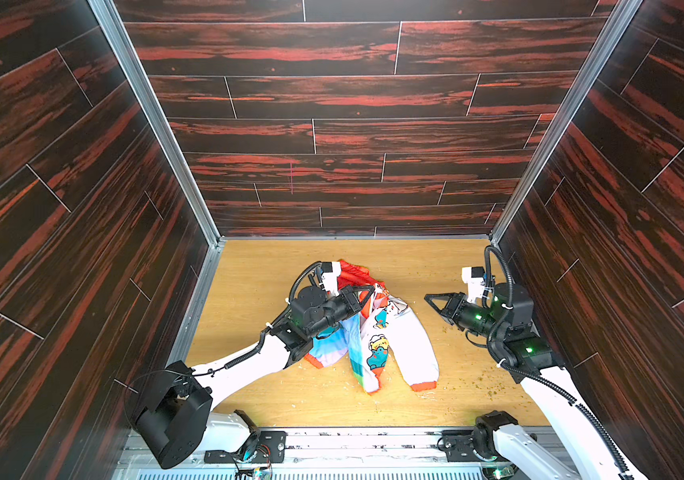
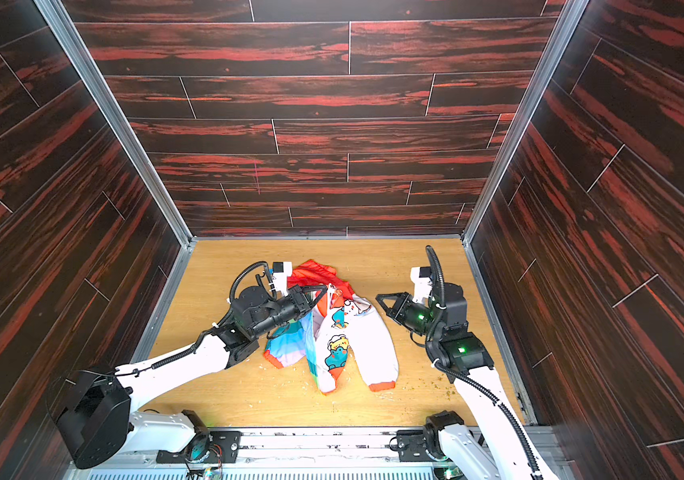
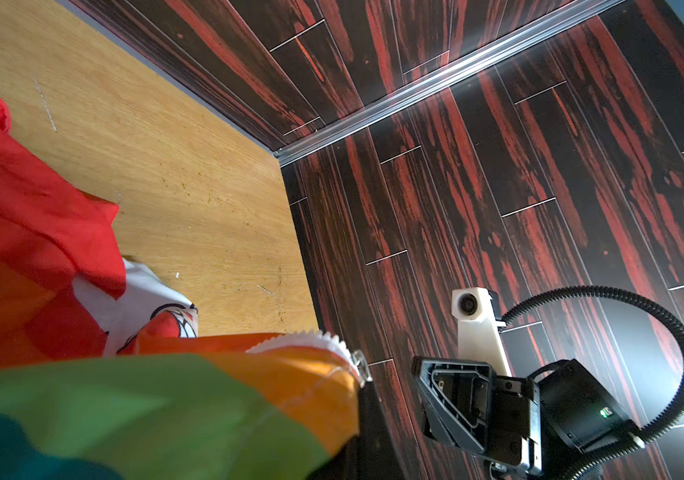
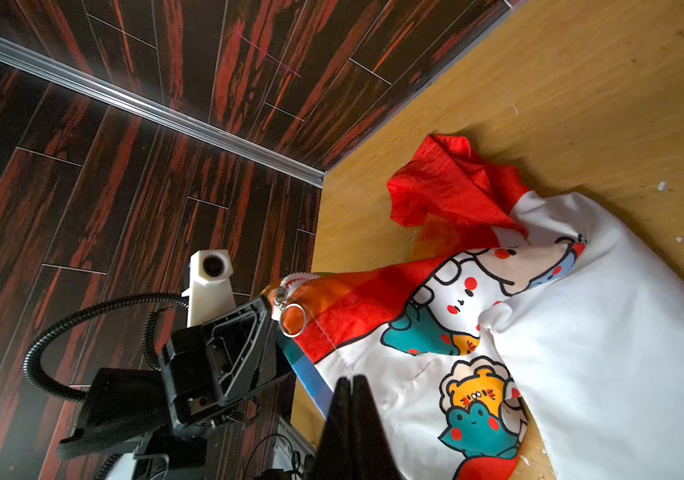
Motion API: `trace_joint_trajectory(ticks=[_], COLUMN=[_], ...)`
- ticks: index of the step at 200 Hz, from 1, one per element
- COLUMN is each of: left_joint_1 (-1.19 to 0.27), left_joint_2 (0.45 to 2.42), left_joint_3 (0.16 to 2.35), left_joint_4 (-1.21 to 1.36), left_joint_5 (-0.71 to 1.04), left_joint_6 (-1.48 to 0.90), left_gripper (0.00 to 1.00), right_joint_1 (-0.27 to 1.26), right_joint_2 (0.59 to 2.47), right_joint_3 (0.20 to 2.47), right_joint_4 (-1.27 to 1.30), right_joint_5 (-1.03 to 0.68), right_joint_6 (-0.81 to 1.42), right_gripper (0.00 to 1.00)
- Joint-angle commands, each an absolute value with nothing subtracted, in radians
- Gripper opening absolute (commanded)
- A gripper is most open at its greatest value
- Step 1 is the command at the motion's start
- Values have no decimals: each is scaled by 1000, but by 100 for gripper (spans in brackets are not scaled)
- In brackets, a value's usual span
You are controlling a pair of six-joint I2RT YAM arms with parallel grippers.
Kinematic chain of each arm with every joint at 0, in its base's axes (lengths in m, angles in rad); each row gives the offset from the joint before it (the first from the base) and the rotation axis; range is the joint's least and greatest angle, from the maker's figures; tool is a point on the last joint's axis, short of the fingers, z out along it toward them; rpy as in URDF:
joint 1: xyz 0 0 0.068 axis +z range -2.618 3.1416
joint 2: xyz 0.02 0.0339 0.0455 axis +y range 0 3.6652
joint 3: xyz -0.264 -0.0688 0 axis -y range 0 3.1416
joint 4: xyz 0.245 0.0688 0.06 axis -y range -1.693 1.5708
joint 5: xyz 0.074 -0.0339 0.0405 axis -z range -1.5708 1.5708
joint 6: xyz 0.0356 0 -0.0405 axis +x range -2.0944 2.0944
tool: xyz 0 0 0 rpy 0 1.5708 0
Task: Zip up the jacket
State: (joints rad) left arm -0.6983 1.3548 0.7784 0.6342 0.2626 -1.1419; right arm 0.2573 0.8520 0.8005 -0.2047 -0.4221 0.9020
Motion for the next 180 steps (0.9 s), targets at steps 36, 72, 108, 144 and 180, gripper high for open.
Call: trace_joint_trajectory(ticks=[36,72,108,144,180], left_joint_1=[-691,-690,-690,-689,-690], left_joint_2=[1347,1345,1367,1396,1394], left_joint_3=[795,778,760,743,735], left_joint_4=[709,741,827,918,934], left_joint_5=[272,254,232,241,260], left_joint_6=[-1156,-1170,-1216,-1266,-1271], left_gripper=[0,0,0,0,0], right_joint_1=[255,255,273,350,403], right_joint_2=[859,887,943,1007,1088], right_joint_3=[783,724,628,645,653], right_joint_4=[-58,126,454,535,639], right_joint_5=[-511,-597,-646,-607,-586], right_joint_6=[985,1108,1321,1359,1407], right_gripper=[0,32,60,56,44])
